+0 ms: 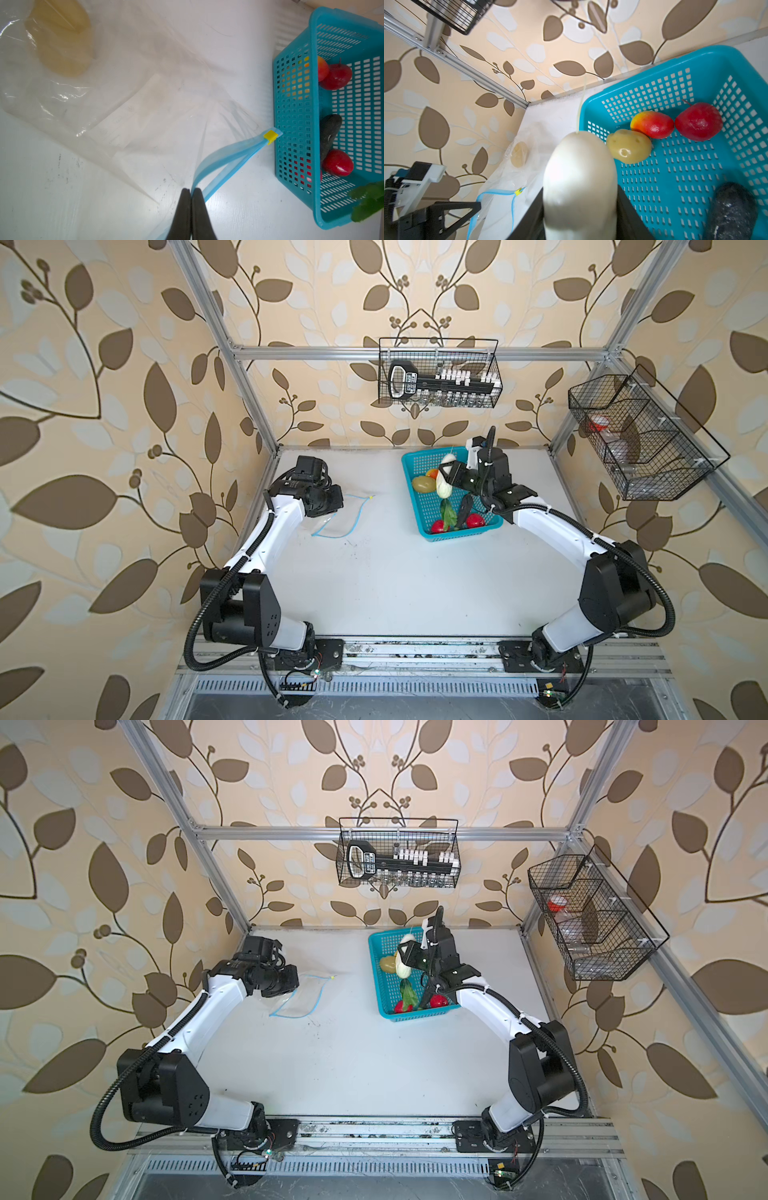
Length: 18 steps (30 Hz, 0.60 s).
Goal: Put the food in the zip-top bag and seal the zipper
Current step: 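Lift the white radish up out of the teal basket with the right gripper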
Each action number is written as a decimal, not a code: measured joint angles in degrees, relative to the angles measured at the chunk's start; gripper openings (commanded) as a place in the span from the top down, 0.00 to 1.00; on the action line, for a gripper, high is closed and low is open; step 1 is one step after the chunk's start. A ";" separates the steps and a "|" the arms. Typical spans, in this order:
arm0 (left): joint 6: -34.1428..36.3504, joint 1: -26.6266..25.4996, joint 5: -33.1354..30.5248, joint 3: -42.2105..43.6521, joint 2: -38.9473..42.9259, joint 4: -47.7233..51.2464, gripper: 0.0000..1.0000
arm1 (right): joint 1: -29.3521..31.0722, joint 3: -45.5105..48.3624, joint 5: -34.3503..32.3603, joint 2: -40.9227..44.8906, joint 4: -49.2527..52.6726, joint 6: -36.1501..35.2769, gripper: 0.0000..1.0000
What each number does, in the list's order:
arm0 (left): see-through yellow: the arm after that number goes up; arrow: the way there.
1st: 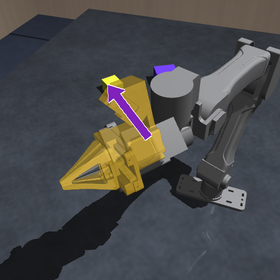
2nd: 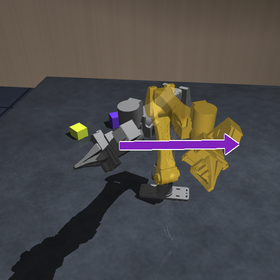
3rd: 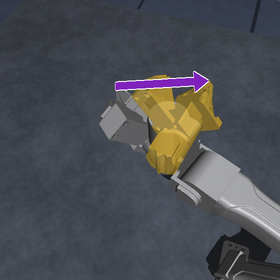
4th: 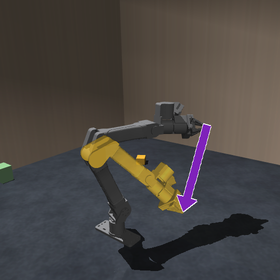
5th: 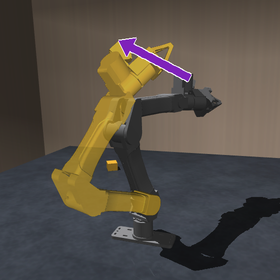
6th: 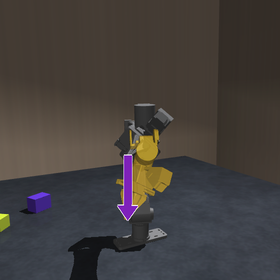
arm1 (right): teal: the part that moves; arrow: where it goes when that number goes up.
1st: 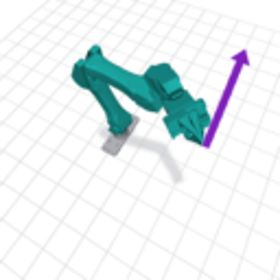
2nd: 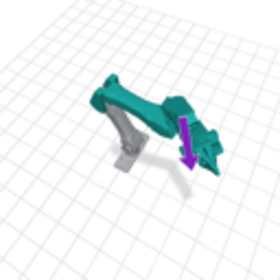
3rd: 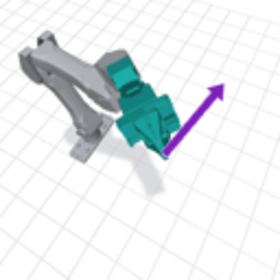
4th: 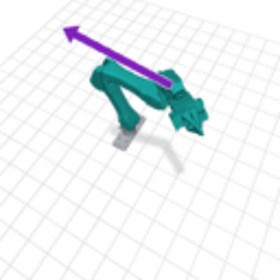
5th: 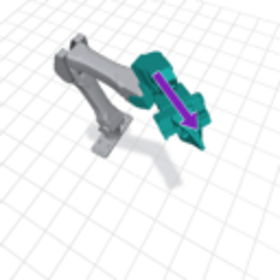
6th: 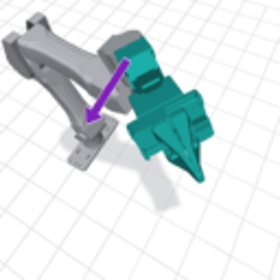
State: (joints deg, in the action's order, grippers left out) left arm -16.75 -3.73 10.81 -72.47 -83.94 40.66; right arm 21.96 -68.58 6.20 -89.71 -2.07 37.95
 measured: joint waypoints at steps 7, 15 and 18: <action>-2.27 -0.59 -0.96 -1.18 -1.51 2.29 1.00 | 0.04 3.17 -0.22 2.25 -4.26 1.77 0.69; -4.76 -2.91 -1.90 -6.10 -3.28 5.03 1.00 | 1.20 5.25 -2.64 4.55 -8.39 3.67 0.70; -5.22 -3.85 -2.16 -7.56 -4.15 5.55 1.00 | 1.55 6.88 -3.67 5.51 -10.73 4.72 0.71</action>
State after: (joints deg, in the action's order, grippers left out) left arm -21.98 -7.57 8.64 -80.03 -88.09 46.22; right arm 23.51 -61.69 2.52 -84.20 -12.80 42.68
